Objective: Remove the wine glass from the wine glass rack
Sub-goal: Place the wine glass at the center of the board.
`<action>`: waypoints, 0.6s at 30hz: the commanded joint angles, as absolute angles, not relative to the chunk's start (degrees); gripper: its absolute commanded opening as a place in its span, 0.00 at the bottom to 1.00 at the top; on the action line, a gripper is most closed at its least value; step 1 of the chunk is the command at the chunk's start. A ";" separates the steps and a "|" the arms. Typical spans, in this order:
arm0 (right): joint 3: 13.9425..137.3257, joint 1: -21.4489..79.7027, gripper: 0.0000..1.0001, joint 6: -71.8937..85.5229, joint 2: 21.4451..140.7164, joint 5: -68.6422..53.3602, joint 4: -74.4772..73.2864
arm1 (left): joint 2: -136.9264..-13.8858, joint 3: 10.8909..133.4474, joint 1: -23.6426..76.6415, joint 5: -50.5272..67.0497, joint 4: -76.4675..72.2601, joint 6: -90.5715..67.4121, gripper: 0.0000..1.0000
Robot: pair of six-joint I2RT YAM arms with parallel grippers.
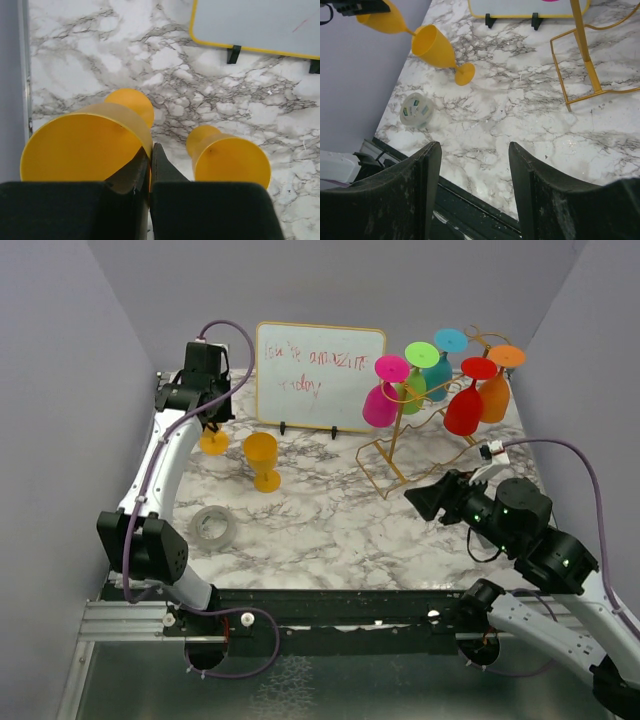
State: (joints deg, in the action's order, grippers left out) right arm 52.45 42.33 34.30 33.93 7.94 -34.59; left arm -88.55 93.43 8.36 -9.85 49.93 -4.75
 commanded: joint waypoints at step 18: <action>52.63 42.54 0.73 23.15 22.45 31.36 -34.25 | -110.01 102.02 8.27 -0.13 45.87 -3.37 0.00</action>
